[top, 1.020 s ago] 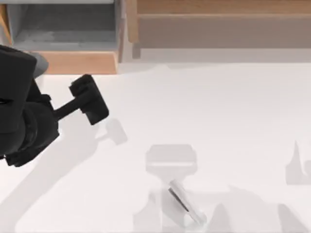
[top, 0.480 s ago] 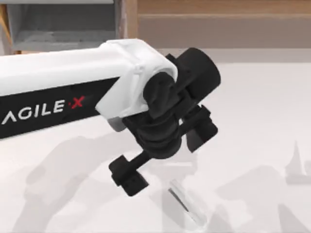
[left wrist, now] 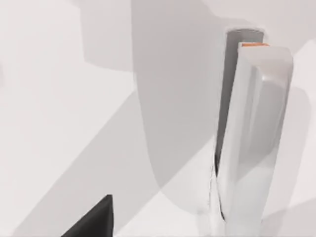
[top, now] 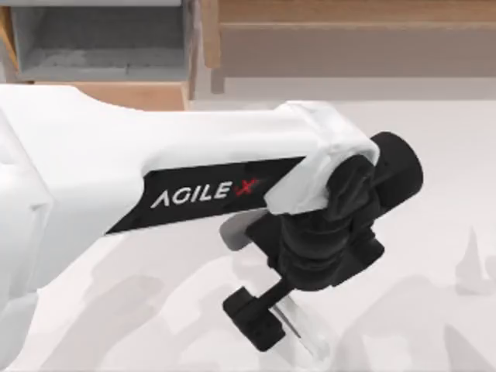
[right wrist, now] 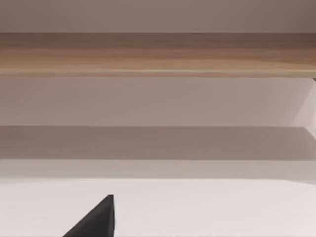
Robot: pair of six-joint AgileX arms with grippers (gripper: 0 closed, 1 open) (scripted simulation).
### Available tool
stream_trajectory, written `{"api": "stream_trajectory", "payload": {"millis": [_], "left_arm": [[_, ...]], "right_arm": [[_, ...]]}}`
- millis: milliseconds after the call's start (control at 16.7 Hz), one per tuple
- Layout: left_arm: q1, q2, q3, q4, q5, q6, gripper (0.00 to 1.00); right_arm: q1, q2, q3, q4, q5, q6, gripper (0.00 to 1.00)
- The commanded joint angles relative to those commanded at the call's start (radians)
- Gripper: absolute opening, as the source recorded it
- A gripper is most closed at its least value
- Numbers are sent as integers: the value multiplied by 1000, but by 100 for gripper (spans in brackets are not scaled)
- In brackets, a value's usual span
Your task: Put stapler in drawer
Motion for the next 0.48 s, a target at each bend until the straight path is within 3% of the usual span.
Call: {"api": "stream_trajectory", "payload": {"millis": [300,480], "left_arm": [[3,6,-16,20,0,3,100],[2,40,-69,117,0,3,100]], "right_arm": [[0,0,0,0,0,0,100],[0,0,0,0,0,0,100]]}}
